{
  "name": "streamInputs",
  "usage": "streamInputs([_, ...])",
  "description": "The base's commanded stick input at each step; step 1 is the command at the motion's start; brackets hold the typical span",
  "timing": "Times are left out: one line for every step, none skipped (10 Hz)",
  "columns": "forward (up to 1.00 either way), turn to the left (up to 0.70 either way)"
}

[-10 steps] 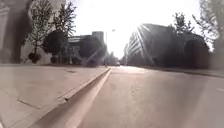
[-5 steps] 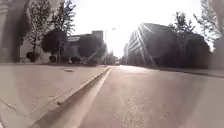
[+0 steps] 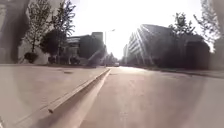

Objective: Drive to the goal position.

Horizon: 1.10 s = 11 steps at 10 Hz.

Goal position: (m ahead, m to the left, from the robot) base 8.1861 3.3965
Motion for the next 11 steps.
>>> streamInputs([0.45, 0.0])
streamInputs([0.45, 0.0])
streamInputs([0.45, 0.0])
streamInputs([0.45, 0.0])
streamInputs([0.45, 0.0])
streamInputs([0.45, 0.0])
streamInputs([0.45, 0.0])
streamInputs([0.45, 0.0])
streamInputs([0.45, -0.23])
streamInputs([0.45, -0.26])
streamInputs([0.45, -0.27])
